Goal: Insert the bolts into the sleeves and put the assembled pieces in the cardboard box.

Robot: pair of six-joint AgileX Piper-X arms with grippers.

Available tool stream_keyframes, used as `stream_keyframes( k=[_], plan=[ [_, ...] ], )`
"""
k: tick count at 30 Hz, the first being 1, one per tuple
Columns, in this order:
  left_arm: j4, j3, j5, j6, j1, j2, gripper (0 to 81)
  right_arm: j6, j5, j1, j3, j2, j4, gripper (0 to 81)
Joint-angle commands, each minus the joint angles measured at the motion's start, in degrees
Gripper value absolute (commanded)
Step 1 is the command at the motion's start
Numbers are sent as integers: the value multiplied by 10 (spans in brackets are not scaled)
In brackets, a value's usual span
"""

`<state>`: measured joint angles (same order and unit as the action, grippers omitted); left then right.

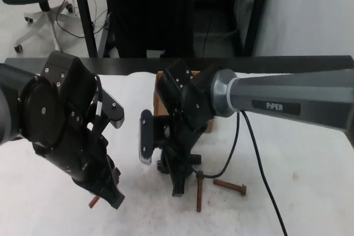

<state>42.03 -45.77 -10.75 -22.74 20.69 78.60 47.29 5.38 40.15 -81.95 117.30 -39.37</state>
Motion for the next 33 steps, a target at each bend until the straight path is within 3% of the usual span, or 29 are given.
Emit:
stream_keyframes(
  k=[1,9,11,15,18,21,28,33],
  plan=[
    [-1,-3,-30,15,3,-8,0,-51,-2,0,1,-26,-27,8],
    [-1,-3,-35,25,3,-32,0,-206,147,-34,2,-115,-36,8],
    [-3,-3,-35,27,3,-43,0,-206,162,-37,2,-126,-84,8],
    [-3,-3,-35,27,3,-60,0,-196,159,-29,5,-121,-208,8],
    [-3,-3,-35,28,3,-70,0,-196,155,-9,21,-119,-229,8],
    [-3,-3,-35,31,3,-78,0,-209,134,15,25,-117,-200,8],
    [-5,-3,-35,39,3,-96,0,-344,34,40,25,-116,-39,8],
    [-3,-3,-35,39,3,-100,0,-358,18,40,25,-103,-49,8]
  ],
)
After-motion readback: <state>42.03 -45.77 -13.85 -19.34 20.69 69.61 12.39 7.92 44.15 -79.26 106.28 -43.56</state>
